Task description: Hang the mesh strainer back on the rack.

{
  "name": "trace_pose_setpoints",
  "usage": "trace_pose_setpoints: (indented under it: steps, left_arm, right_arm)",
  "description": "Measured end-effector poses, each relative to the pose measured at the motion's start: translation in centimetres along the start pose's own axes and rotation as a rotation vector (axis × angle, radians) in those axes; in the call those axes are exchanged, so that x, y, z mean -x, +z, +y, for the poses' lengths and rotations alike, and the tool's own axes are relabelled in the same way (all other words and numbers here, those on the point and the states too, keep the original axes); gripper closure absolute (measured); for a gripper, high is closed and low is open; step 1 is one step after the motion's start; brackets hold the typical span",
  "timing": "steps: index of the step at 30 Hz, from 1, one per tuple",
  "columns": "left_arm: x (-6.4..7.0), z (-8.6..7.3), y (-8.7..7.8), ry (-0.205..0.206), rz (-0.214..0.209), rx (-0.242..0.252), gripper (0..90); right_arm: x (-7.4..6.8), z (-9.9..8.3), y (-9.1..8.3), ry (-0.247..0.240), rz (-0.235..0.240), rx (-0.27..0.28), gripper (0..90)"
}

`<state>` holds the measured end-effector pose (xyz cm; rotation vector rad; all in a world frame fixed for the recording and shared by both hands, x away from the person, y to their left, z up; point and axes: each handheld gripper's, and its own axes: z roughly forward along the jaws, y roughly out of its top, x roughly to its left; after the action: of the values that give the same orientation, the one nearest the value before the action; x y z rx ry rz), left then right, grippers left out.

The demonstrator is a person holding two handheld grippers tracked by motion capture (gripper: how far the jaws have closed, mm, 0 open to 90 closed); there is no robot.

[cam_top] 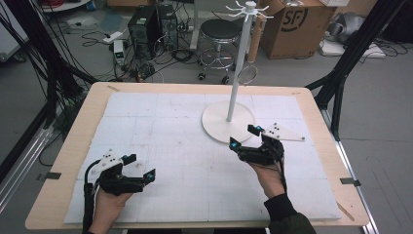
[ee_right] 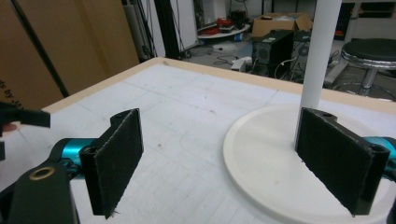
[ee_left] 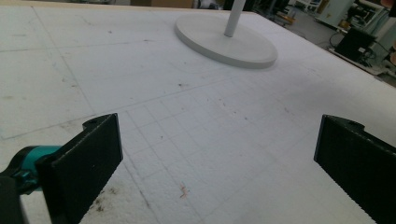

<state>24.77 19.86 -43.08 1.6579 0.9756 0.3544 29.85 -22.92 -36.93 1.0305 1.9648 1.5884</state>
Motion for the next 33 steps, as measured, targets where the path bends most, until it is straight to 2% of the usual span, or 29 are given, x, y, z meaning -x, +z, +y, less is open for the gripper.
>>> trace_pose_setpoints:
  steps: [8, 12, 16, 19, 24, 27, 33]
  left_arm:
    - [0.6, -0.1, 0.4, 0.029, -0.018, 0.011, 1.7]
    - [0.6, -0.2, 0.5, 0.018, -0.028, 0.020, 1.7]
    - [0.7, -0.2, 0.7, 0.024, -0.039, 0.027, 1.7]
    - [0.9, -0.3, 0.7, 0.045, -0.051, 0.033, 1.7]
    - [1.3, -0.6, 0.3, 0.057, -0.058, 0.026, 1.7]
    - [1.2, -0.6, 0.2, 0.043, -0.062, 0.043, 1.7]
    - [1.4, -0.6, 0.4, 0.049, -0.067, 0.040, 1.7]
  right_arm:
    - [-0.7, -3.1, -1.6, 0.002, 0.012, -0.016, 13.9]
    - [-0.9, -4.0, -2.5, 0.003, 0.019, -0.011, 13.9]
    - [-1.1, -4.6, -2.8, 0.007, 0.025, -0.020, 13.9]
    - [-0.9, -5.0, -3.0, 0.011, 0.018, -0.021, 13.8]
    - [-0.8, -6.1, -3.5, 0.014, 0.001, -0.053, 13.8]
    - [-0.8, -6.2, -3.6, 0.020, -0.005, -0.054, 13.8]
    - [-0.5, -6.6, -3.4, 0.022, -0.005, -0.065, 13.8]
